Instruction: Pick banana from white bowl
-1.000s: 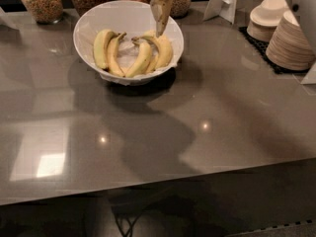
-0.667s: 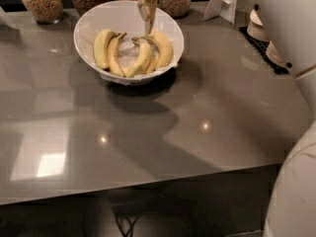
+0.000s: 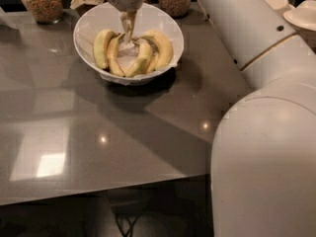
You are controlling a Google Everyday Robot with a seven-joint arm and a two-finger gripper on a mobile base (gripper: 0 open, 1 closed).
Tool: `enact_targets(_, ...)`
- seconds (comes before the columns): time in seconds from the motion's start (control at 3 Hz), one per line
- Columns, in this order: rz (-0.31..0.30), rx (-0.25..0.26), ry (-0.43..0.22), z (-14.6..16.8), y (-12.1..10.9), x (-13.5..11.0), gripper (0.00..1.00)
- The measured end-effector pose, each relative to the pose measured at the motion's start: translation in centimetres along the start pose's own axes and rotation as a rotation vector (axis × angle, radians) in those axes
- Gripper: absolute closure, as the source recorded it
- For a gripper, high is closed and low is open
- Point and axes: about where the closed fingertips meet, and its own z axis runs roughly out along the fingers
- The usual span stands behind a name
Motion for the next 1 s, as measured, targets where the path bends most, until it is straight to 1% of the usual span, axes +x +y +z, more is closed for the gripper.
enact_targets(0.33, -0.004, -0.018, -0.055, 2.6, 0.7, 0.0, 0.42)
enact_targets(0.67, -0.01, -0.032, -0.097, 4.4, 1.0, -0.3, 0.66)
enact_targets(1.0, -0.019, -0.048, -0.132, 5.8, 1.2, -0.7, 0.68)
